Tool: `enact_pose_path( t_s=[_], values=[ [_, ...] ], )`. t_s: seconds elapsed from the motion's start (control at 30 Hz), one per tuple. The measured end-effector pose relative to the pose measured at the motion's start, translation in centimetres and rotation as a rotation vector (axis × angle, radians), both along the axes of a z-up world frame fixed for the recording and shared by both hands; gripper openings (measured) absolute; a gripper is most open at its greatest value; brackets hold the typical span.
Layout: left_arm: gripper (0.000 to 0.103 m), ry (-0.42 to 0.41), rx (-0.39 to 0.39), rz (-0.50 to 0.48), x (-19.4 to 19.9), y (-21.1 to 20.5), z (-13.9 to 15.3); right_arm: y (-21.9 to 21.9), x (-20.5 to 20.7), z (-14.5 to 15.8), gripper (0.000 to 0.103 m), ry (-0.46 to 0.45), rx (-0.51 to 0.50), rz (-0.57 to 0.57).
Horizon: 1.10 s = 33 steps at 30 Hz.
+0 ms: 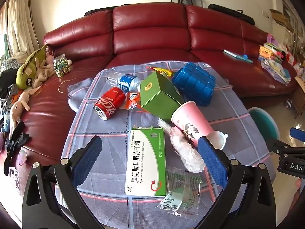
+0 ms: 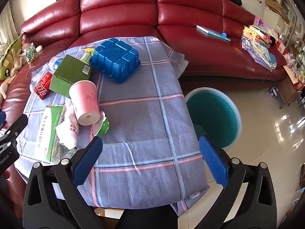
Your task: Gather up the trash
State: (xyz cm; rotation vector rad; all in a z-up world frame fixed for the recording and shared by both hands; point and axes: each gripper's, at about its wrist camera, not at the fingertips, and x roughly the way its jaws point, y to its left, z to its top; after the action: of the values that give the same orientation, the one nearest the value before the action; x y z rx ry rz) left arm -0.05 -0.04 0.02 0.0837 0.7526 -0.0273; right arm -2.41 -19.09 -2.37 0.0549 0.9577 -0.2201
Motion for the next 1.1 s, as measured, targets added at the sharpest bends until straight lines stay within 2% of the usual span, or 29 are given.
enact_pose_path(
  t_s=[0.03, 0.1, 0.27, 1.1],
  values=[
    [0.1, -0.001, 0.001, -0.002, 0.0, 0.0, 0.0, -0.6, -0.7, 0.1, 0.097, -0.028, 0.023, -0.003],
    [0.1, 0.007, -0.004, 0.0, 0.0, 0.0, 0.0, -0.4, -0.3, 0.2, 0.097, 0.001, 0.005, -0.006],
    [0.1, 0.016, -0.01, -0.005, -0.2, 0.1, 0.0, -0.4, 0.0, 0.1, 0.097, 0.006, -0.004, -0.009],
    [0.1, 0.031, -0.037, -0.001, 0.2, 0.6, 1.2, -1.0, -0.2, 1.8, 0.097, -0.01, -0.041, -0.021]
  ],
)
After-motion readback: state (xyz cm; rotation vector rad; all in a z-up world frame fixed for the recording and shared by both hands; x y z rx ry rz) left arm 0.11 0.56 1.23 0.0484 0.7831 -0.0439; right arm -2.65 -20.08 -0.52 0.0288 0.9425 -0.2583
